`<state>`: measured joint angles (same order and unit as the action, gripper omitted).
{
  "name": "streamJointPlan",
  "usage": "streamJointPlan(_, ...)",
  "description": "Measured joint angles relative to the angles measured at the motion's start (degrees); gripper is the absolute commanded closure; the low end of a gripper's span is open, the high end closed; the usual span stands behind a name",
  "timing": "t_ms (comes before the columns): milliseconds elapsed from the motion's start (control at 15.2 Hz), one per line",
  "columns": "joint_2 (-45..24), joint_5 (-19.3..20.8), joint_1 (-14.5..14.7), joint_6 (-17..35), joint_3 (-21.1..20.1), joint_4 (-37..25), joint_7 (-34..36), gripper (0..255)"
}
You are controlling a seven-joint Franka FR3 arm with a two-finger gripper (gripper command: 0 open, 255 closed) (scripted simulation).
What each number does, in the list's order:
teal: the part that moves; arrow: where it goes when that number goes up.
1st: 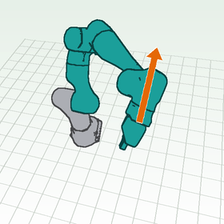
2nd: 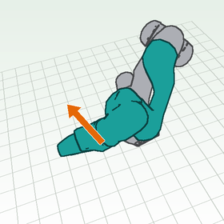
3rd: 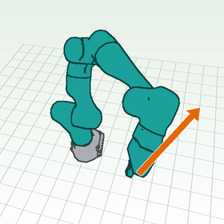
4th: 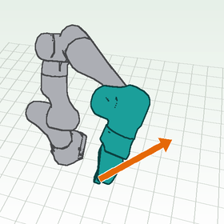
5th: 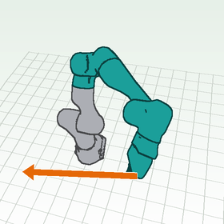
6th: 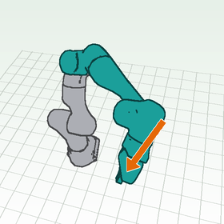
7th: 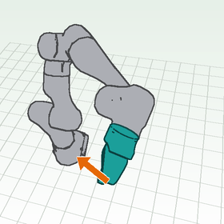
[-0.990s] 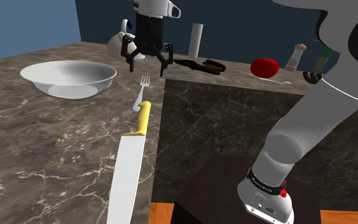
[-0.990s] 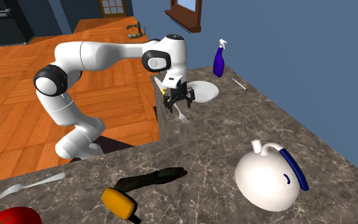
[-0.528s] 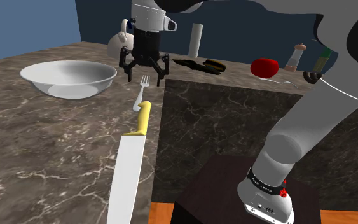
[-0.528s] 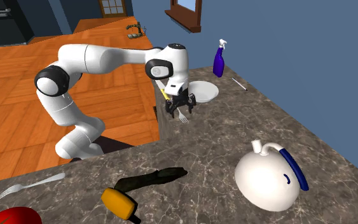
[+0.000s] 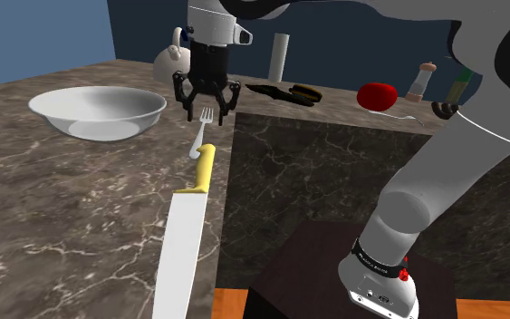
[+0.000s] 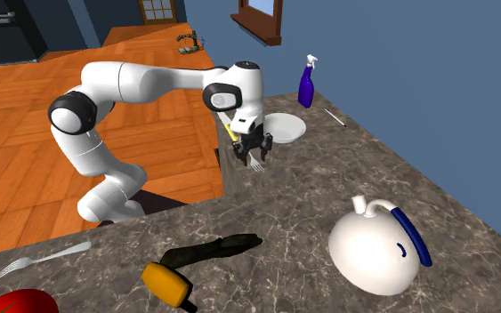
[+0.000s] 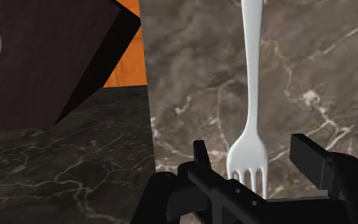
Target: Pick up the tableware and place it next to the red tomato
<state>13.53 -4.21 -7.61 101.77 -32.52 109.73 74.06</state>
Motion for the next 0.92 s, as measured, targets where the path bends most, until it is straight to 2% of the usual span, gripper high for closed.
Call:
streamJointPlan(462, 0.29, 0.14, -0.09, -1.76, 0.19, -0.55, -0.10, 255)
streamJointPlan(660, 0.17, 0.07, -0.04, -0.97, 0.13, -0.54, -0.03, 255)
streamJointPlan(924, -0.55, 0.27, -0.15, -2.97, 0.12, -3.38, 0.01, 255)
